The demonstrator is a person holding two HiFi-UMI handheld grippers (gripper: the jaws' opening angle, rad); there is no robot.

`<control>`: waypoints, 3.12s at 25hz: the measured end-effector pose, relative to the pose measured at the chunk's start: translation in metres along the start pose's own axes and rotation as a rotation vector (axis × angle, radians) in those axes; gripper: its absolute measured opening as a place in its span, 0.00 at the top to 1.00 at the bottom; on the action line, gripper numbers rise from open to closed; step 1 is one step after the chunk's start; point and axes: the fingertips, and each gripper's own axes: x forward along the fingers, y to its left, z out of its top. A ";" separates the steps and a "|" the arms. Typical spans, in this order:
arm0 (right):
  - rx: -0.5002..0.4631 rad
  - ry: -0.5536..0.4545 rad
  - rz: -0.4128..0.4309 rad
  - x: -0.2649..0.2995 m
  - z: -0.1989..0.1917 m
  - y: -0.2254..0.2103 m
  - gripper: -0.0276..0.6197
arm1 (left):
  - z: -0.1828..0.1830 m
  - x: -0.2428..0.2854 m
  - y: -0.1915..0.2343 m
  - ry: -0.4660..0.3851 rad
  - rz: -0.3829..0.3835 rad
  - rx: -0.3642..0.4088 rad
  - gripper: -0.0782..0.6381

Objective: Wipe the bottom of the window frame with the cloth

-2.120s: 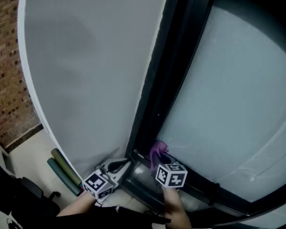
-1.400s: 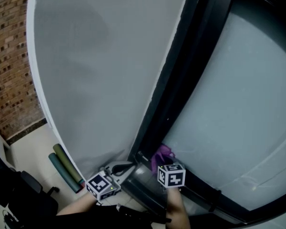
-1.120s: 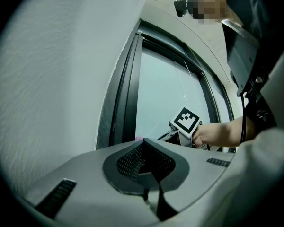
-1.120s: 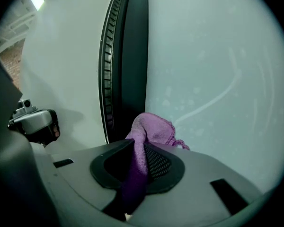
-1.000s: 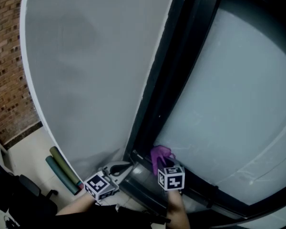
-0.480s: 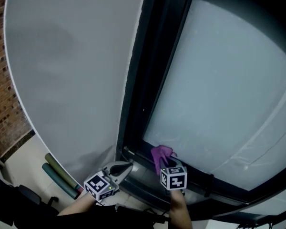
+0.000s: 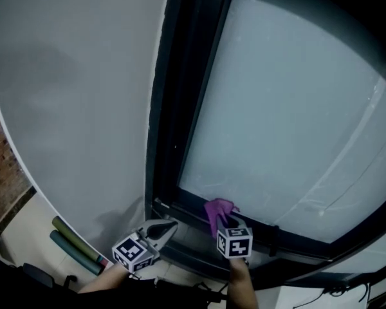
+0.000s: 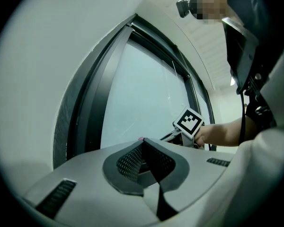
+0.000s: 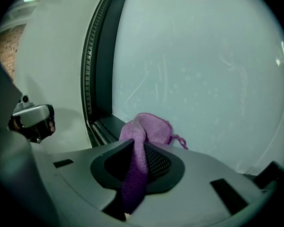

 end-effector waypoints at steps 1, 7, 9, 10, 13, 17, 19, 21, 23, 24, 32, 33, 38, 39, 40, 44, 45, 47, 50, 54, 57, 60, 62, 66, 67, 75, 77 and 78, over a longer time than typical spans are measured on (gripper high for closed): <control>0.007 0.000 -0.008 -0.001 -0.001 -0.003 0.85 | 0.000 0.001 -0.002 0.002 -0.009 -0.003 0.89; 0.040 0.006 -0.053 -0.010 -0.011 -0.015 0.85 | -0.004 0.004 -0.014 0.012 -0.059 0.000 0.89; 0.048 0.008 -0.072 -0.012 -0.013 -0.018 0.85 | -0.003 0.004 -0.014 0.009 -0.066 -0.003 0.89; 0.053 0.008 -0.081 -0.013 -0.014 -0.020 0.85 | -0.003 0.004 -0.013 0.003 -0.070 -0.001 0.89; 0.073 0.009 -0.109 -0.017 -0.017 -0.027 0.85 | 0.004 0.004 -0.016 0.018 -0.088 -0.018 0.89; 0.100 0.018 -0.157 -0.024 -0.023 -0.038 0.85 | 0.000 0.005 -0.021 0.022 -0.132 -0.007 0.89; 0.114 0.020 -0.179 -0.028 -0.026 -0.044 0.85 | 0.000 0.006 -0.024 0.018 -0.152 -0.008 0.89; 0.128 0.002 -0.192 -0.031 -0.026 -0.046 0.85 | 0.003 0.008 -0.024 0.028 -0.155 -0.006 0.89; 0.144 -0.024 -0.206 -0.035 -0.028 -0.050 0.85 | 0.003 0.013 -0.025 0.036 -0.142 -0.018 0.89; 0.155 -0.033 -0.215 -0.037 -0.030 -0.052 0.85 | 0.000 0.017 -0.027 0.035 -0.139 -0.026 0.89; 0.211 -0.087 -0.226 -0.048 -0.039 -0.067 0.85 | -0.012 0.044 -0.049 0.035 -0.174 -0.013 0.89; 0.199 -0.087 -0.228 -0.049 -0.039 -0.066 0.85 | -0.014 0.046 -0.049 0.036 -0.174 -0.011 0.89; 0.165 -0.087 -0.263 -0.055 -0.043 -0.072 0.85 | -0.014 0.051 -0.050 0.048 -0.176 0.005 0.89; 0.176 -0.095 -0.268 -0.057 -0.044 -0.075 0.85 | -0.013 0.051 -0.052 0.052 -0.177 0.004 0.89; 0.190 -0.103 -0.274 -0.058 -0.045 -0.077 0.85 | -0.014 0.052 -0.053 0.058 -0.182 0.004 0.89; 0.222 -0.135 -0.306 -0.065 -0.048 -0.083 0.85 | -0.014 0.052 -0.060 0.084 -0.197 -0.001 0.89; 0.225 -0.140 -0.315 -0.066 -0.049 -0.085 0.85 | -0.017 0.052 -0.059 0.084 -0.196 0.008 0.89; 0.237 -0.148 -0.325 -0.069 -0.052 -0.088 0.85 | -0.019 0.052 -0.061 0.086 -0.202 0.010 0.89; 0.280 -0.167 -0.322 -0.073 -0.053 -0.095 0.85 | -0.017 0.054 -0.064 0.089 -0.212 0.001 0.89; 0.355 -0.204 -0.317 -0.079 -0.058 -0.100 0.85 | -0.020 0.057 -0.065 0.080 -0.214 0.007 0.89; 0.371 -0.224 -0.317 -0.082 -0.060 -0.098 0.85 | -0.022 0.059 -0.068 0.088 -0.222 0.008 0.89; 0.377 -0.236 -0.331 -0.084 -0.061 -0.096 0.85 | -0.025 0.060 -0.072 0.097 -0.233 0.003 0.89; 0.386 -0.255 -0.346 -0.086 -0.063 -0.096 0.85 | -0.025 0.061 -0.073 0.096 -0.238 0.004 0.89; 0.501 -0.340 -0.362 -0.093 -0.067 -0.100 0.85 | -0.025 0.060 -0.074 0.100 -0.237 0.004 0.89; 0.553 -0.370 -0.352 -0.094 -0.068 -0.102 0.85 | -0.026 0.059 -0.074 0.101 -0.236 0.005 0.89; 0.686 -0.475 -0.342 -0.105 -0.074 -0.117 0.85 | -0.026 0.061 -0.074 0.112 -0.238 -0.004 0.89; 0.689 -0.483 -0.357 -0.110 -0.077 -0.122 0.85 | -0.026 0.063 -0.074 0.108 -0.240 0.006 0.89; 0.690 -0.486 -0.365 -0.112 -0.078 -0.124 0.85 | -0.026 0.065 -0.075 0.109 -0.243 0.007 0.89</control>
